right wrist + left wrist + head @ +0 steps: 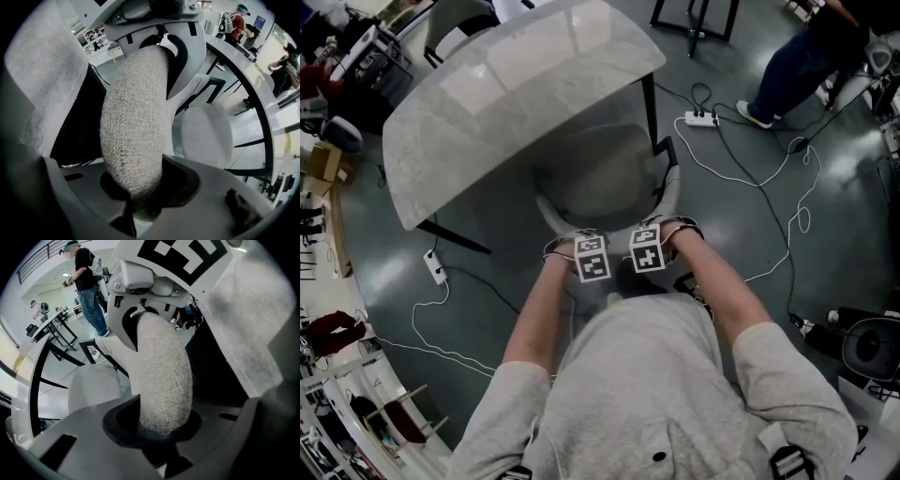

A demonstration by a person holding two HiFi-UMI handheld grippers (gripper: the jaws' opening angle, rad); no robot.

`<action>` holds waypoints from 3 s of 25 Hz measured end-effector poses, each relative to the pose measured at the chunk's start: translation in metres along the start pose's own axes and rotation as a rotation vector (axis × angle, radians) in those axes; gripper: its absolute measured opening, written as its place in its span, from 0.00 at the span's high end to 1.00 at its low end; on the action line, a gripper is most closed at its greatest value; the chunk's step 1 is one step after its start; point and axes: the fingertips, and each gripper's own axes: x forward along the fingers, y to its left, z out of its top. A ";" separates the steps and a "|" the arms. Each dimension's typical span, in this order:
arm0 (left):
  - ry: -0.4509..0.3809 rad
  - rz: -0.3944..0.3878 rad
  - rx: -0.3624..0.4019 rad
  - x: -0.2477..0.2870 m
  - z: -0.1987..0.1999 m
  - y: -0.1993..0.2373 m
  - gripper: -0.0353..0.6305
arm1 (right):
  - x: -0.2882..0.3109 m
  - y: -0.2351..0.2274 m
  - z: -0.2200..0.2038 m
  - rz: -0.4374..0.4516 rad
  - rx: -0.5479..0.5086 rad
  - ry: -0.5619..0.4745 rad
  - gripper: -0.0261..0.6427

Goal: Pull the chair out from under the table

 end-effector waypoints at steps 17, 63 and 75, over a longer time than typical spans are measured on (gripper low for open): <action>-0.001 0.001 0.006 0.001 0.000 -0.026 0.80 | 0.003 0.027 0.005 0.002 0.013 0.008 0.80; 0.000 -0.012 0.028 0.012 0.008 -0.116 0.80 | 0.014 0.117 0.016 -0.009 0.043 0.004 0.80; -0.001 -0.017 0.052 0.015 0.008 -0.151 0.80 | 0.018 0.154 0.024 -0.006 0.063 0.001 0.80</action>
